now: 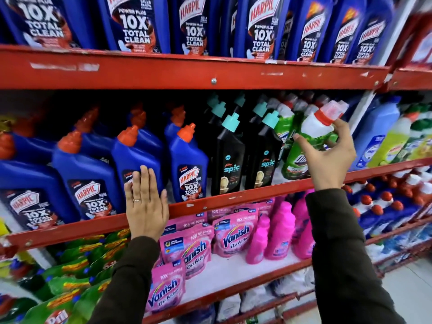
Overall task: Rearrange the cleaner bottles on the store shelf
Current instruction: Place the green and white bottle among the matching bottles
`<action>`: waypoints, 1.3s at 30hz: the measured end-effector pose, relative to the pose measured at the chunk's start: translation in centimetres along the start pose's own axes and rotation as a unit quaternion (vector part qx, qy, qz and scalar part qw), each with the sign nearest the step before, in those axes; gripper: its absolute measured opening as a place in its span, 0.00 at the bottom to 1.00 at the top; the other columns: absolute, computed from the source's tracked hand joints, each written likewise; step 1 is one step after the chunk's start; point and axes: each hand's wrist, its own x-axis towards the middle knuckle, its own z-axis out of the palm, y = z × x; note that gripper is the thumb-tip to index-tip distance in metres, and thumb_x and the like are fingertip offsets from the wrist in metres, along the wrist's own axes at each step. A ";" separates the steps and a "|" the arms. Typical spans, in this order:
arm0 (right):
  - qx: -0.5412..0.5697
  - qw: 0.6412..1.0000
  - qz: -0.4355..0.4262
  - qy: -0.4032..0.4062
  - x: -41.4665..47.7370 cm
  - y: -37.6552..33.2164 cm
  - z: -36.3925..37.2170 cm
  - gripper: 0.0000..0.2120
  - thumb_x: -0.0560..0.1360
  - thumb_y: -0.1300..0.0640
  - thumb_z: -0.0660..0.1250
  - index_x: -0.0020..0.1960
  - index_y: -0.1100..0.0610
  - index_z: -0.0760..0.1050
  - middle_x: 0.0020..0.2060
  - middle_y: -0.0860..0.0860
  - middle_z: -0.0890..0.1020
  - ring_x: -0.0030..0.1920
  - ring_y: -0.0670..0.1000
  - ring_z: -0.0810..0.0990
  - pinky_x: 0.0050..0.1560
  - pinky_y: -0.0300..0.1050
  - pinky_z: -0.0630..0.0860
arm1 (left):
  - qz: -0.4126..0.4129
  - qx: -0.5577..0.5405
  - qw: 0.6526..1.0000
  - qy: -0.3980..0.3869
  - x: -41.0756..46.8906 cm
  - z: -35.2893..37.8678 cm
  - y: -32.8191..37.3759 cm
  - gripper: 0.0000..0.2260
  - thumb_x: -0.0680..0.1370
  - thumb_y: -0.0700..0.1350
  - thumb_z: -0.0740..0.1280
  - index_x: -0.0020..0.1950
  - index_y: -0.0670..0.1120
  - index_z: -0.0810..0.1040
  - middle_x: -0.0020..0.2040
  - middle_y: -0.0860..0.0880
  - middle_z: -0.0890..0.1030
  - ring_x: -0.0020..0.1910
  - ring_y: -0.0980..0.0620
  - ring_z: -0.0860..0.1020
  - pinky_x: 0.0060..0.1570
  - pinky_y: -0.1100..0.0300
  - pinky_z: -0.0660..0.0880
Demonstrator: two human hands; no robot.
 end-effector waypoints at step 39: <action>-0.133 0.968 0.055 -0.204 -3.1 5.4 2.1 0.29 0.82 0.60 0.63 0.81 0.57 0.58 0.79 0.62 0.56 0.77 0.64 0.65 0.74 0.51 0.63 | 0.014 0.002 1.000 -0.013 -0.3 -0.2 -0.2 0.33 0.84 0.49 0.54 0.84 0.39 0.44 0.85 0.43 0.42 0.84 0.46 0.41 0.83 0.47 0.41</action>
